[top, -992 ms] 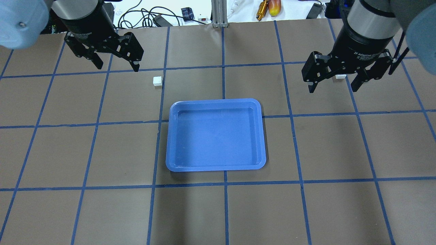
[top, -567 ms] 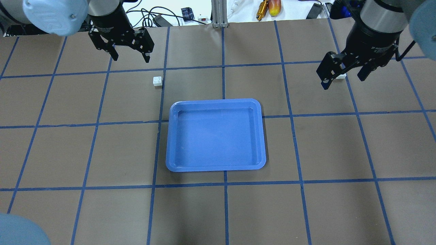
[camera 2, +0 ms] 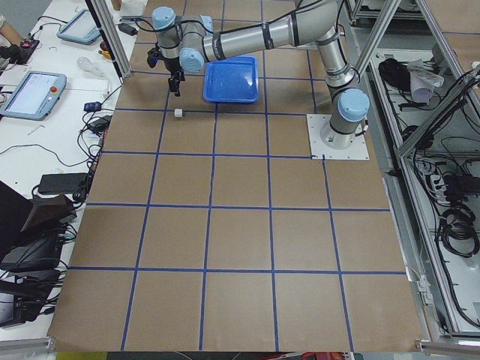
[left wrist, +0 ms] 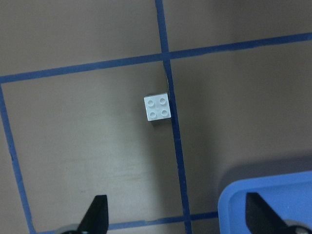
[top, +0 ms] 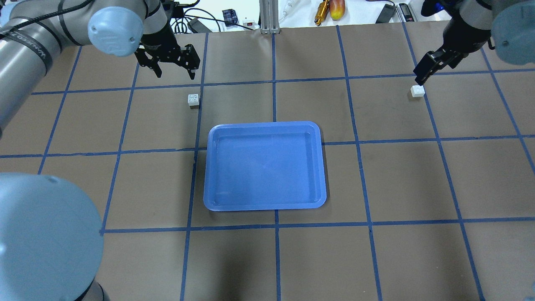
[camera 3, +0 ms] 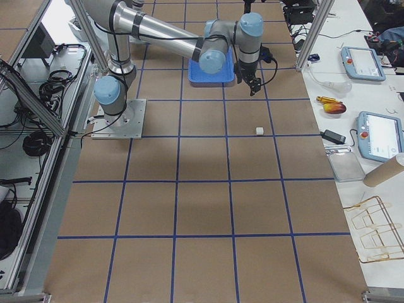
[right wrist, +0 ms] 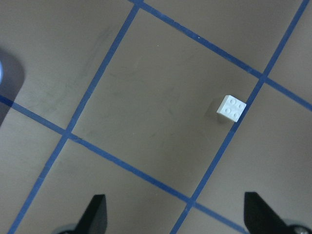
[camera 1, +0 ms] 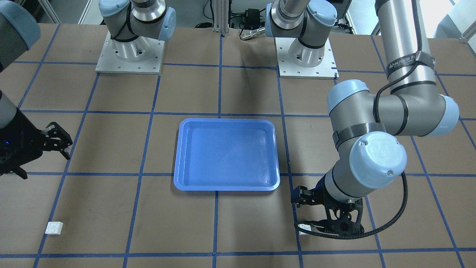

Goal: Assemble white blocks and place on blue tray

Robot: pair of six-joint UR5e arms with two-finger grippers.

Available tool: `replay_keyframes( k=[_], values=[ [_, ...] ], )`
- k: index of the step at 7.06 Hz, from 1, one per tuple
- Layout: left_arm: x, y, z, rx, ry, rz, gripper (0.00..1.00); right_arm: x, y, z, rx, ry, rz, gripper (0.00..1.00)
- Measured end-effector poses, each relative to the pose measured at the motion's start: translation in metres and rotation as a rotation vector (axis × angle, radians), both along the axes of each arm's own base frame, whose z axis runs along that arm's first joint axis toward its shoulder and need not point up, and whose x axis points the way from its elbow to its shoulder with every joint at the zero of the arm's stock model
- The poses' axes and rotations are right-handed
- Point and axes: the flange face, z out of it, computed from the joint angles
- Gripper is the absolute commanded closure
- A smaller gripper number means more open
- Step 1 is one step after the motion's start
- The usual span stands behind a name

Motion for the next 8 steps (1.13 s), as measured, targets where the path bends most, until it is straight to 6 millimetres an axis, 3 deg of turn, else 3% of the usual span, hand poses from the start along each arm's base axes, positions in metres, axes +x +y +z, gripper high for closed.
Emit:
replay_keyframes(
  k=[2,4,5,8],
  values=[
    [0.001,-0.018,-0.047,-0.010,-0.006,-0.009,0.00,-0.040,-0.018,-0.046,-0.010,-0.108,0.176,0.00],
    [0.002,-0.027,-0.089,0.003,-0.009,-0.009,0.00,-0.065,-0.028,-0.078,-0.062,-0.186,0.389,0.00],
    [0.002,-0.027,-0.100,0.012,-0.010,-0.011,0.02,-0.080,-0.030,-0.091,-0.079,-0.206,0.448,0.00],
    [0.002,-0.029,-0.111,0.023,-0.011,-0.003,0.19,-0.120,-0.044,-0.124,-0.135,-0.241,0.595,0.00]
  ],
)
